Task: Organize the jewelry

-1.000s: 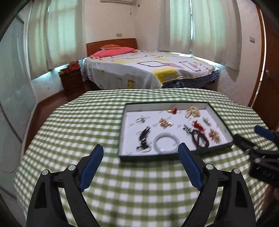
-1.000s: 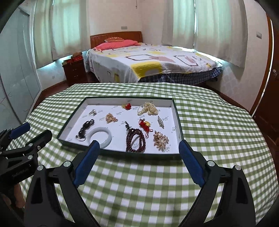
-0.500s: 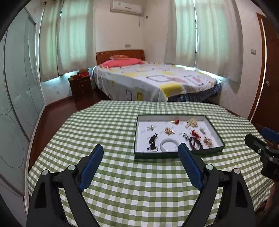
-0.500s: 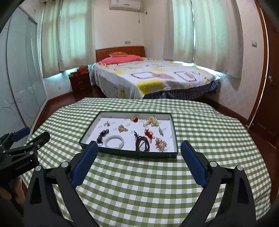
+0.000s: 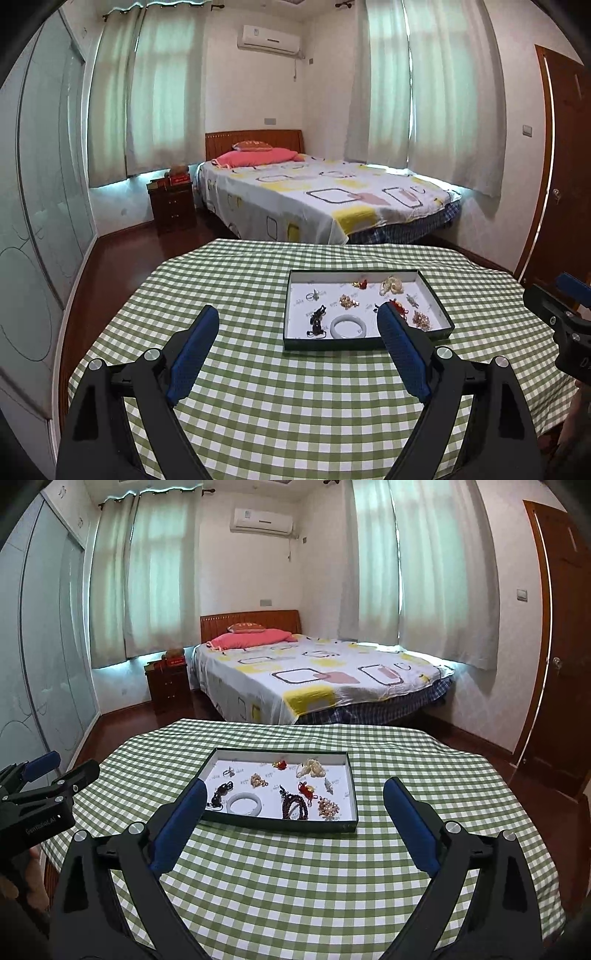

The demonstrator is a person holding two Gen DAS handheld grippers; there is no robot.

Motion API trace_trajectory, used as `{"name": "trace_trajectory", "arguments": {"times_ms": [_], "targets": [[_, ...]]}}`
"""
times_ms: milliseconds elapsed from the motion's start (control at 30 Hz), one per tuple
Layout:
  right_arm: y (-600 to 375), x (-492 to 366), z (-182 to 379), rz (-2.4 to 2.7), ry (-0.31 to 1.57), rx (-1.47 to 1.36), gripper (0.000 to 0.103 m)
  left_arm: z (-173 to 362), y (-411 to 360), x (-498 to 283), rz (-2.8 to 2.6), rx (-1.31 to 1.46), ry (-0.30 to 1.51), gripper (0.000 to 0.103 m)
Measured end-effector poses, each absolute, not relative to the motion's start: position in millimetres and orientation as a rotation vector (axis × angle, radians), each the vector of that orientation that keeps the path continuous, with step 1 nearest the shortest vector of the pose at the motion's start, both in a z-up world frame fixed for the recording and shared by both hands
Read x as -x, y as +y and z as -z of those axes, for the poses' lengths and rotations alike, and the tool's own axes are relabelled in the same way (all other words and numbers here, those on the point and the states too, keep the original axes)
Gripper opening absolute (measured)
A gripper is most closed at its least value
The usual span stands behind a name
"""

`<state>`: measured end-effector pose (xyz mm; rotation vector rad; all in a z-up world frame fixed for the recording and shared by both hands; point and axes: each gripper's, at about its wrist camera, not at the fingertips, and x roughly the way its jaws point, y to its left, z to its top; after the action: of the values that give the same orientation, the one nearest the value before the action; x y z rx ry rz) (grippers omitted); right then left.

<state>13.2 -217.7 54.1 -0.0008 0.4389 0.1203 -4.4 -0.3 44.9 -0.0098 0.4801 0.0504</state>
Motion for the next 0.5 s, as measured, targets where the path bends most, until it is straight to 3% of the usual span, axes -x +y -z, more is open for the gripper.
{"name": "trace_trajectory", "arguments": {"times_ms": [500], "targets": [[-217.1, -5.9, -57.8, -0.129, 0.416, -0.001, 0.094, -44.6, 3.6, 7.9, -0.052, 0.023, 0.471, 0.085]]}}
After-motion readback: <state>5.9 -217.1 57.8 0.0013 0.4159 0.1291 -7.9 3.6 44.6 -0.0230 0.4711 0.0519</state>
